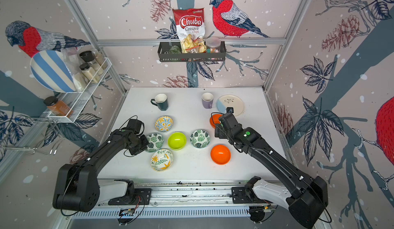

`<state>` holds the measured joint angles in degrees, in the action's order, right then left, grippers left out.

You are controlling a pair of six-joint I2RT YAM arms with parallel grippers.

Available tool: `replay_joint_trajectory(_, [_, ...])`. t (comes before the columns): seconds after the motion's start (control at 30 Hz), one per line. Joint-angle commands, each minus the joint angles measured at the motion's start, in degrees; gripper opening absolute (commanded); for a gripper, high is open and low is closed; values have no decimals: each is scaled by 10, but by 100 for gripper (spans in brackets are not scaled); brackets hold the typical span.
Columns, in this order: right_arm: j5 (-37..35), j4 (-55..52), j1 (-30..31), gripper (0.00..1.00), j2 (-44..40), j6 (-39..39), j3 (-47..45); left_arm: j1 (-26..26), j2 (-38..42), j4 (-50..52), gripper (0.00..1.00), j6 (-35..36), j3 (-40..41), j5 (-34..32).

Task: Stack the bowls
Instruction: Pick up the bowl from the center of the board, then place the bowl on the bowl.

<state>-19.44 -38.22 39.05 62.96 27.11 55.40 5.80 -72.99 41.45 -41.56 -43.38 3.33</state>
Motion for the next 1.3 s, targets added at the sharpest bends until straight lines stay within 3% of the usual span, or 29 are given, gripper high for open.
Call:
replay_joint_trajectory(0.0, [3, -5, 1, 91, 0, 0, 0, 0, 13, 49, 0, 11, -25, -31])
replay_joint_trajectory(0.2, [58, -6, 1, 89, 0, -3, 22, 1, 116, 178, 0, 44, -121, -67])
replay_joint_trajectory(0.3, [129, 1, 9, 82, 6, 0, 54, 18, 144, 182, 0, 86, -162, 53])
replay_joint_trajectory(0.5, [231, -15, 52, 85, 75, 13, 156, 215, 102, 154, 0, 82, -215, 65])
replay_joint_trajectory(0.63, [255, -59, 69, 81, 153, 21, 214, 290, 62, 120, 0, 75, -228, 62])
replay_joint_trajectory(0.77, [275, -88, 74, 69, 206, 22, 228, 305, 51, 91, 0, 67, -226, 73])
replay_joint_trajectory(0.9, [339, -71, 79, 61, 229, 22, 213, 316, 48, 77, 0, 64, -219, 77])
replay_joint_trajectory(1.27, [360, -22, 98, 62, 202, 31, 178, 321, 40, 66, 0, 61, -201, 73])
